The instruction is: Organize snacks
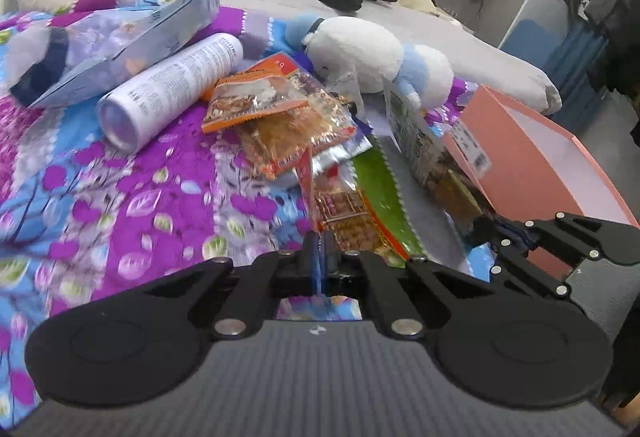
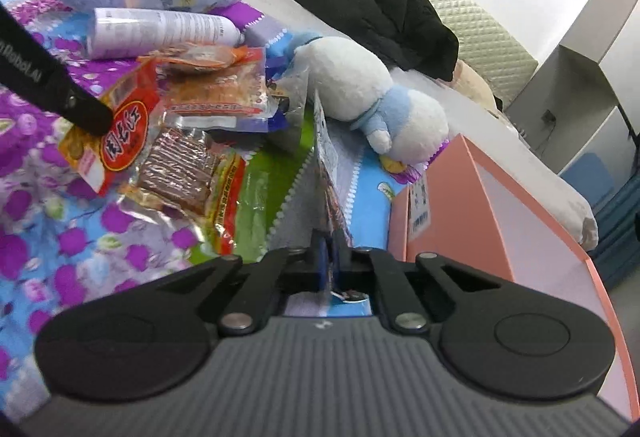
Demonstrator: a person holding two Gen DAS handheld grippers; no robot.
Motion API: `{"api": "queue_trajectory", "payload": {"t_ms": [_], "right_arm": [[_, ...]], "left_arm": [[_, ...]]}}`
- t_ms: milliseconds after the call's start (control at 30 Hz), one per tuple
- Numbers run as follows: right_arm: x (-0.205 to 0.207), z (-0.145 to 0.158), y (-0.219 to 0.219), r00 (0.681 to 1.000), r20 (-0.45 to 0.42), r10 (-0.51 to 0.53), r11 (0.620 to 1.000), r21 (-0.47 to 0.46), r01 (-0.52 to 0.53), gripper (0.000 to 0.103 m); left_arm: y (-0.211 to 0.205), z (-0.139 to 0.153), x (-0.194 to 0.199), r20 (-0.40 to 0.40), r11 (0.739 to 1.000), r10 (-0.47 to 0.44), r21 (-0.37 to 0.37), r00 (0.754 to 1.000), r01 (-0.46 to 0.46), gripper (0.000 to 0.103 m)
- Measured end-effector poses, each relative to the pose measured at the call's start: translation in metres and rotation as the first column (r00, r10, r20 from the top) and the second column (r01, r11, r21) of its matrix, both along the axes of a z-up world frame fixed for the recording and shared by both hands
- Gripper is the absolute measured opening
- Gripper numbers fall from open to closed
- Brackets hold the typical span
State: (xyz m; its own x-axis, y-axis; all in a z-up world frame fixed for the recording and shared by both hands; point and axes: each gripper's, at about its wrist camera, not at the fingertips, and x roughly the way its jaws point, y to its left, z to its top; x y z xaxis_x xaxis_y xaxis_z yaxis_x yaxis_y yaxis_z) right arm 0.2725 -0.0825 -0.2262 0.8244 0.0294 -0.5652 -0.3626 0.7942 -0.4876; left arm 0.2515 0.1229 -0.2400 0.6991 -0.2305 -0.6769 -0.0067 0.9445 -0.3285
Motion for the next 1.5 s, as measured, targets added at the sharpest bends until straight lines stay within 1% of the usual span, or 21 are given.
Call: {"api": "queue_trajectory", "payload": {"t_ms": [67, 200, 300, 367, 500, 567, 667, 767, 833, 933, 1033, 1133, 1167, 1200, 1233, 1267, 1300, 1367, 1400, 1433, 1500], "right_arm": [[-0.012, 0.003, -0.003, 1.000, -0.009, 0.002, 1.000, 0.007, -0.002, 0.005], [-0.040, 0.010, -0.010, 1.000, -0.022, 0.013, 1.000, 0.021, -0.013, 0.005], [-0.060, 0.013, -0.015, 0.999, -0.042, 0.027, 0.999, 0.023, -0.026, 0.005], [-0.073, 0.016, -0.019, 0.998, -0.047, 0.036, 0.999, 0.018, -0.035, 0.005], [-0.097, 0.019, -0.027, 0.997, -0.073, 0.040, 0.999, 0.033, -0.038, 0.005], [-0.108, 0.022, -0.030, 0.995, -0.088, 0.049, 0.998, 0.048, -0.045, 0.005], [-0.126, 0.027, -0.033, 0.993, -0.096, 0.067, 0.996, 0.060, -0.061, 0.005], [-0.139, 0.030, -0.037, 0.991, -0.109, 0.080, 0.994, 0.085, -0.071, 0.005], [-0.145, 0.030, -0.039, 0.990, -0.119, 0.081, 0.993, 0.094, -0.070, 0.005], [-0.151, 0.030, -0.044, 0.987, -0.140, 0.084, 0.991, 0.111, -0.068, 0.005], [-0.154, 0.028, -0.048, 0.985, -0.149, 0.087, 0.989, 0.135, -0.067, 0.007], [-0.153, 0.027, -0.053, 0.980, -0.180, 0.083, 0.979, 0.201, -0.046, 0.010], [-0.152, 0.026, -0.055, 0.979, -0.189, 0.082, 0.976, 0.216, -0.041, 0.011], [-0.151, 0.026, -0.056, 0.977, -0.198, 0.081, 0.973, 0.229, -0.035, 0.011], [-0.150, 0.026, -0.056, 0.976, -0.203, 0.079, 0.970, 0.240, -0.029, 0.011], [-0.149, 0.027, -0.057, 0.975, -0.208, 0.079, 0.968, 0.251, -0.025, 0.011], [-0.148, 0.027, -0.057, 0.973, -0.215, 0.083, 0.964, 0.266, -0.023, 0.014], [-0.147, 0.027, -0.058, 0.967, -0.234, 0.097, 0.952, 0.305, -0.022, 0.033], [-0.147, 0.026, -0.059, 0.966, -0.237, 0.104, 0.945, 0.327, -0.022, 0.054], [-0.148, 0.026, -0.060, 0.964, -0.238, 0.114, 0.935, 0.353, -0.023, 0.069], [-0.146, 0.026, -0.064, 0.960, -0.246, 0.133, 0.908, 0.419, -0.018, 0.071]], "left_arm": [[-0.003, 0.003, -0.016, -0.006, 1.000, 0.018, -0.023, 1.000, -0.019, 0.002], [-0.009, 0.012, -0.048, -0.002, 0.997, 0.065, -0.031, 0.998, -0.065, 0.002], [-0.011, 0.014, -0.070, -0.021, 0.990, 0.116, -0.074, 0.993, -0.118, 0.002], [-0.014, 0.017, -0.086, -0.022, 0.989, 0.137, -0.056, 0.990, -0.138, 0.002], [-0.008, 0.019, -0.114, -0.040, 0.979, 0.182, -0.089, 0.982, -0.185, 0.002], [-0.008, 0.021, -0.127, -0.043, 0.979, 0.187, -0.078, 0.981, -0.190, 0.002], [-0.008, 0.018, -0.142, -0.074, 0.975, 0.196, -0.092, 0.978, -0.202, 0.002], [-0.014, 0.014, -0.155, -0.099, 0.977, 0.187, -0.084, 0.977, -0.196, 0.002], [-0.016, 0.011, -0.159, -0.119, 0.977, 0.178, -0.098, 0.977, -0.190, 0.002], [-0.019, 0.008, -0.164, -0.123, 0.981, 0.162, -0.086, 0.979, -0.174, 0.003], [-0.020, 0.003, -0.163, -0.157, 0.984, 0.135, -0.092, 0.978, -0.151, 0.003], [-0.018, 0.003, -0.161, -0.186, 0.985, 0.140, -0.075, 0.973, -0.156, 0.015], [-0.017, 0.005, -0.161, -0.190, 0.984, 0.143, -0.075, 0.971, -0.159, 0.025], [-0.015, 0.006, -0.161, -0.190, 0.984, 0.143, -0.076, 0.971, -0.159, 0.038], [-0.014, 0.009, -0.161, -0.187, 0.985, 0.141, -0.070, 0.972, -0.157, 0.044], [-0.014, 0.012, -0.161, -0.182, 0.987, 0.138, -0.058, 0.974, -0.151, 0.055], [-0.014, 0.016, -0.160, -0.174, 0.988, 0.136, -0.044, 0.975, -0.146, 0.061], [-0.013, 0.025, -0.158, -0.156, 0.991, 0.127, -0.025, 0.980, -0.132, 0.067], [-0.012, 0.028, -0.156, -0.146, 0.993, 0.113, -0.023, 0.983, -0.117, 0.070], [-0.011, 0.031, -0.154, -0.132, 0.996, 0.086, -0.021, 0.987, -0.090, 0.071], [-0.012, 0.034, -0.150, -0.110, 0.998, 0.056, 0.003, 0.992, -0.056, 0.074]]}}
